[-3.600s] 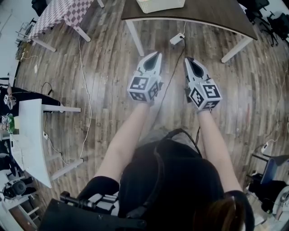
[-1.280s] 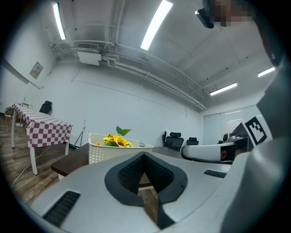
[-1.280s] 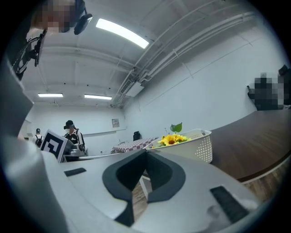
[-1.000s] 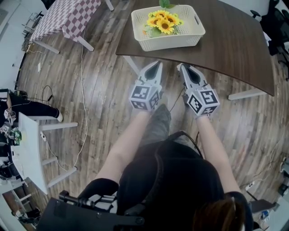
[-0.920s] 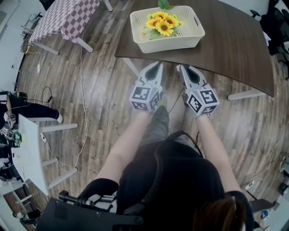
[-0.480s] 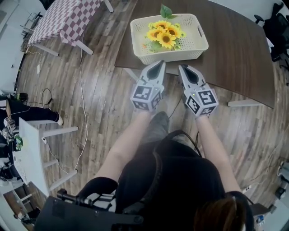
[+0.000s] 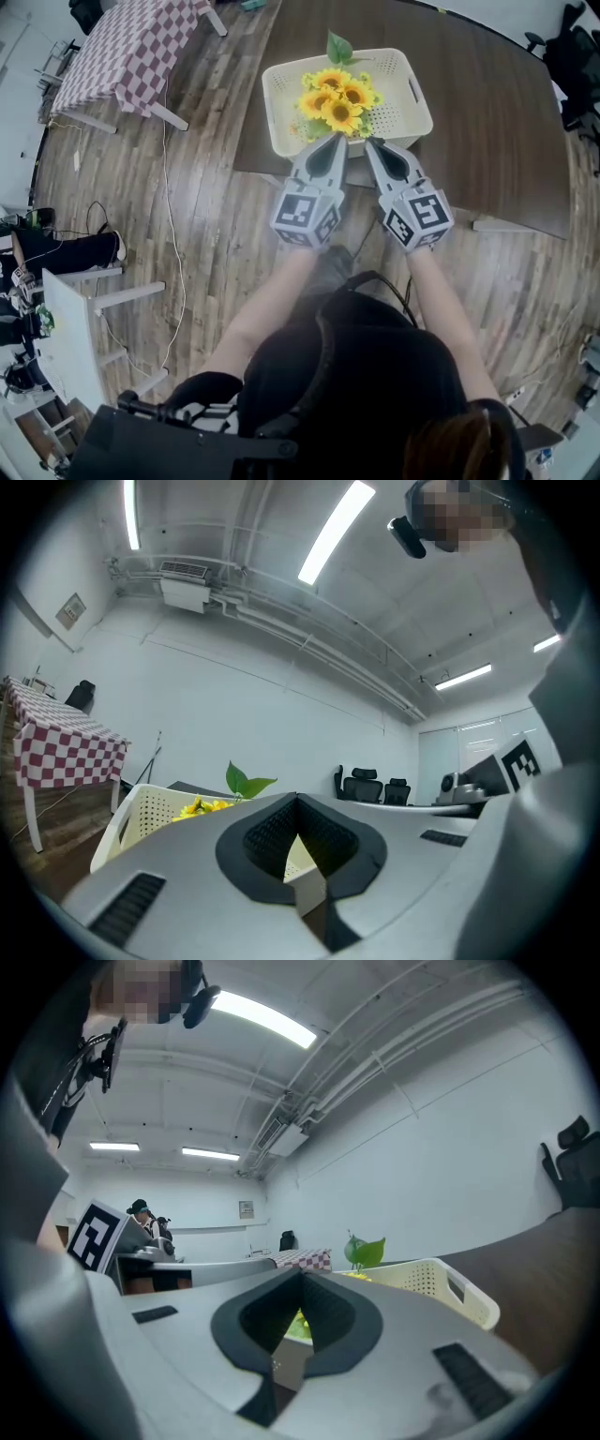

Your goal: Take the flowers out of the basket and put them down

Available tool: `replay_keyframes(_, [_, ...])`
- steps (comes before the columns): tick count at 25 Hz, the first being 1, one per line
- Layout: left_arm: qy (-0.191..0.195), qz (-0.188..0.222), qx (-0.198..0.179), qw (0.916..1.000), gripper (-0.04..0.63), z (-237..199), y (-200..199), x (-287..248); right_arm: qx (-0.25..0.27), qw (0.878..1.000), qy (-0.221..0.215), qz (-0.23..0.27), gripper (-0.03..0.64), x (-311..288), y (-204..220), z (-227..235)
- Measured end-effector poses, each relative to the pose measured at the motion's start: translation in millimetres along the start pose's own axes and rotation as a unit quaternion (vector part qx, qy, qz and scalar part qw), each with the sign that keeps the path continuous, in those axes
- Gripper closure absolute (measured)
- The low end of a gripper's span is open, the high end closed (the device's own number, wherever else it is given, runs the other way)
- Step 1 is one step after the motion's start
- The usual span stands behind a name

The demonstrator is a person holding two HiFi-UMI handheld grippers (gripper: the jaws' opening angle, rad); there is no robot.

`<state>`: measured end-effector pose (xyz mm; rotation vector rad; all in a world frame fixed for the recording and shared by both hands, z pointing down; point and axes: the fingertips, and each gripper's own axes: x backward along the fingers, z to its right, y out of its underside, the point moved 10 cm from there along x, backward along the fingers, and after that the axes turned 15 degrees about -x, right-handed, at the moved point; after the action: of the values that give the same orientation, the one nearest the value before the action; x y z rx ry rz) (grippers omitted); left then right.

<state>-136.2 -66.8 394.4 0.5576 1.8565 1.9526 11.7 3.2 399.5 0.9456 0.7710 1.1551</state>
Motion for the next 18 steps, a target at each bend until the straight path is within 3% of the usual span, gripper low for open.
replay_keyframes(8, [-0.003, -0.011, -0.002, 0.9999, 0.595, -21, -1, -24, -0.007, 1.0, -0.026, -0.011, 0.614, -45, -22, 13])
replay_keyframes(14, [-0.038, -0.027, 0.004, 0.9989, 0.595, -29, 6, -33, 0.015, 0.997, -0.062, -0.038, 0.614, -64, -34, 28])
replay_keyframes(18, [-0.081, -0.038, 0.0, 0.9959, 0.595, -28, 6, -38, 0.022, 0.993, -0.096, -0.065, 0.614, -72, -42, 42])
